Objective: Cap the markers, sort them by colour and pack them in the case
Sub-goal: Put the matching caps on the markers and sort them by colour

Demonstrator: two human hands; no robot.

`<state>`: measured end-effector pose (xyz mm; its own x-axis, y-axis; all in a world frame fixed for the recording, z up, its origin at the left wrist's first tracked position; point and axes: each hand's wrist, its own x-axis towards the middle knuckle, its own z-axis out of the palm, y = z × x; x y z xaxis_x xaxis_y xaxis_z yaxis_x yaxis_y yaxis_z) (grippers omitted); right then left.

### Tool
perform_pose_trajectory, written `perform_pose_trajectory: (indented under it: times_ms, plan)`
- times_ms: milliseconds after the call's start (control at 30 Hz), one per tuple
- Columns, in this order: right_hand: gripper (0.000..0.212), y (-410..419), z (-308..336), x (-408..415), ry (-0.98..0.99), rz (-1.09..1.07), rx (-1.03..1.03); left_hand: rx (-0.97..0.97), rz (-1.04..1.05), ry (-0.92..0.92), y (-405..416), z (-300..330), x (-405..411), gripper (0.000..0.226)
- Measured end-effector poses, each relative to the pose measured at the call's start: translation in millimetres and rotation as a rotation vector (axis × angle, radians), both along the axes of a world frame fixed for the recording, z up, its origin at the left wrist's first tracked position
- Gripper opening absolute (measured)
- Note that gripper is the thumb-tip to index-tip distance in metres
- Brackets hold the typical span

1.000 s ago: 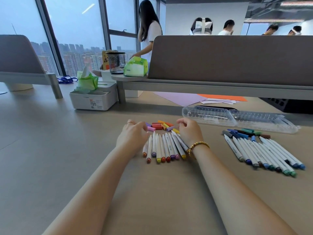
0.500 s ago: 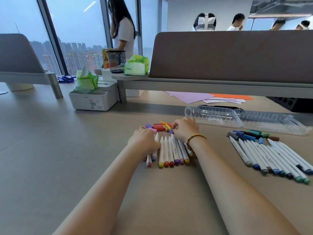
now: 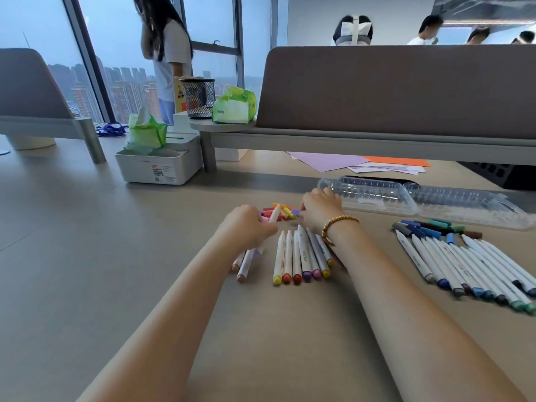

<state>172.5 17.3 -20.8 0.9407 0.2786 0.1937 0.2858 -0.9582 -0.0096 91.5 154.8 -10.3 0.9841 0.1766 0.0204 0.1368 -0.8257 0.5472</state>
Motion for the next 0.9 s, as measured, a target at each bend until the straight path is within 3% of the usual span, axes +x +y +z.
perform_pose_trajectory:
  times_ms: [67, 167, 233, 300, 367, 567, 900]
  plan:
    - [0.031, -3.7, 7.2, -5.3, 0.052, 0.024, 0.207, -0.113, -0.011, -0.029, 5.3, 4.1, 0.2, 0.029]
    - [0.018, -9.2, 17.9, -15.4, 0.222, 0.117, 0.705, -0.33, -0.015, -0.087, 13.1, 4.9, -2.9, 0.02]
    - [0.012, -12.4, 22.4, -20.5, 0.25, 0.162, 0.915, -0.556, 0.005, -0.133, 15.8, 5.0, -6.7, 0.014]
    - [0.019, -14.9, 22.2, -23.1, 0.274, 0.174, 1.101, -0.68, -0.004, -0.125, 15.5, 6.1, -11.2, 0.015]
    - [0.025, -16.1, 19.3, -25.4, 0.308, 0.175, 1.23, -0.675, -0.032, -0.085, 13.2, 6.9, -15.3, 0.017]
    - [0.022, -20.0, 12.3, -30.3, 0.304, 0.198, 1.283, -0.584, -0.103, 0.025, 8.3, 2.7, -16.3, 0.022]
    - [0.023, -15.2, 12.2, -31.6, 0.322, 0.254, 1.219, -0.55, -0.137, 0.029, 7.6, 2.3, -15.4, 0.023]
